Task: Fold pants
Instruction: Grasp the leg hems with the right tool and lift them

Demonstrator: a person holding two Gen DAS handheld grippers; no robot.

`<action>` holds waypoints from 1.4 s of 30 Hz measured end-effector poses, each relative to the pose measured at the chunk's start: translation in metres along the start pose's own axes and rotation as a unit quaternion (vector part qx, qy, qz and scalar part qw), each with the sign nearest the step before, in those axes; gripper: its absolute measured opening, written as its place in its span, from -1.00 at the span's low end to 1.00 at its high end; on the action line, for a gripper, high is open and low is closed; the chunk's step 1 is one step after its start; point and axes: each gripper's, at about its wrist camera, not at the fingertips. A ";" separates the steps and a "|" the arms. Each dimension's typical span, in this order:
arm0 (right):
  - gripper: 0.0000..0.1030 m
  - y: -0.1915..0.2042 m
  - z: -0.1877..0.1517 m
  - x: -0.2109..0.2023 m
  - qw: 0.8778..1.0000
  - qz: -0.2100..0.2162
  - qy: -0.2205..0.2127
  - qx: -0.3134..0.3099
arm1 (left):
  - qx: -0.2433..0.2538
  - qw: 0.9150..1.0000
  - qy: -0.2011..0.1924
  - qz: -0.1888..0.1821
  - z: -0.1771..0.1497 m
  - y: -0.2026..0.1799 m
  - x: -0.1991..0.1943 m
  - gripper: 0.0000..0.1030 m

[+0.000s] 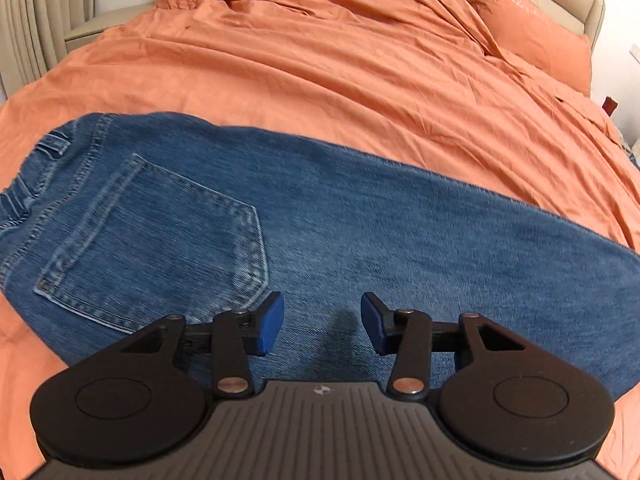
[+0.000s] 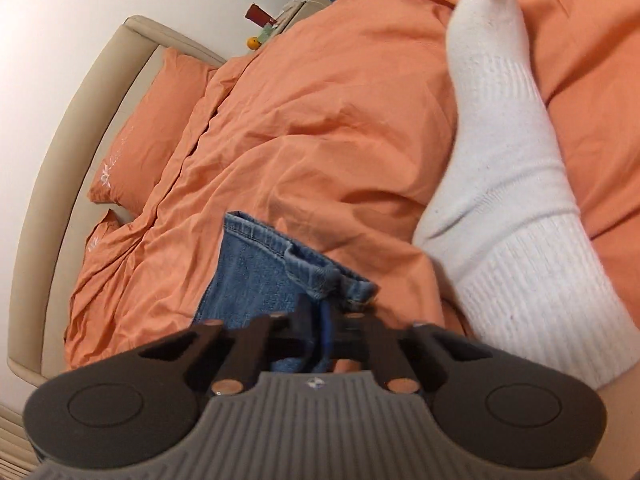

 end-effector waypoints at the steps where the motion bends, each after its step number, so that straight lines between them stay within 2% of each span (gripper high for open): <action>1: -1.00 0.001 0.001 -0.005 1.000 0.007 -0.005 0.001 | 0.005 1.000 0.001 0.000 -0.001 -0.002 0.001 0.02; 3: -1.00 0.010 0.004 -0.018 0.999 0.019 -0.019 -0.019 | 0.015 1.000 0.002 0.002 -0.003 -0.007 0.002 0.01; 6: -1.00 0.017 0.003 -0.016 0.998 0.004 -0.020 -0.052 | 0.021 1.000 0.007 -0.003 -0.004 -0.013 0.002 -0.01; 8: -1.00 0.008 0.000 -0.006 0.999 -0.013 -0.010 -0.039 | 0.024 1.000 0.005 -0.012 -0.003 -0.018 -0.001 -0.01; 11: -1.00 0.005 0.000 -0.002 0.999 -0.015 -0.004 -0.030 | 0.035 0.999 0.002 -0.030 -0.001 -0.031 -0.007 -0.01; 13: -0.88 0.009 0.000 -0.009 0.999 -0.007 -0.009 -0.035 | 0.043 0.998 0.001 -0.042 0.002 -0.041 -0.012 -0.01; 14: -0.65 0.010 0.000 -0.015 0.999 -0.004 -0.013 -0.037 | 0.046 0.998 -0.001 -0.050 0.003 -0.047 -0.013 -0.01; 15: -0.22 0.010 0.000 -0.019 0.999 0.001 -0.010 -0.033 | 0.049 0.997 -0.002 -0.057 0.005 -0.053 -0.014 -0.01; 16: -0.12 0.008 -0.001 -0.023 1.000 0.010 -0.004 -0.024 | 0.053 0.996 -0.003 -0.065 0.005 -0.060 -0.015 -0.01; 18: -0.11 0.006 -0.005 -0.025 1.000 0.016 0.017 -0.013 | 0.062 0.995 -0.002 -0.080 0.006 -0.073 -0.015 -0.01; 23: -0.11 -0.004 -0.009 -0.003 0.998 0.015 0.054 0.025 | 0.091 0.990 0.006 -0.111 0.001 -0.110 -0.007 -0.01; 26: -0.20 -0.011 -0.010 0.016 0.997 0.020 0.060 0.050 | 0.113 0.985 0.016 -0.130 -0.005 -0.133 0.000 -0.01; 28: -0.35 -0.015 -0.011 0.026 0.996 0.027 0.060 0.059 | 0.129 0.981 0.024 -0.142 -0.010 -0.150 0.006 -0.01; 29: -0.66 -0.015 -0.010 0.027 0.996 0.031 0.056 0.061 | 0.138 0.979 0.027 -0.147 -0.012 -0.158 0.008 -0.01; 30: -0.85 -0.015 -0.008 0.026 0.996 0.036 0.047 0.059 | 0.147 0.977 0.030 -0.152 -0.015 -0.167 0.011 -0.01; 32: -0.95 -0.012 -0.002 0.017 0.997 0.051 0.025 0.049 | 0.170 0.971 0.033 -0.162 -0.020 -0.187 0.019 -0.01; 37: -0.96 0.010 0.003 0.004 0.998 0.046 -0.008 -0.031 | 0.217 0.959 0.039 -0.176 -0.023 -0.235 0.045 -0.01; 42: -0.96 0.017 -0.001 0.010 0.997 0.033 -0.017 -0.070 | 0.221 0.959 0.030 -0.176 -0.008 -0.281 0.083 -0.04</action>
Point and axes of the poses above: each gripper's, at about its wrist camera, not at the fingertips, and x roughly the way its jaws point, y to its left, z to its top, and after that the axes turned 6 degrees about -y, right-handed
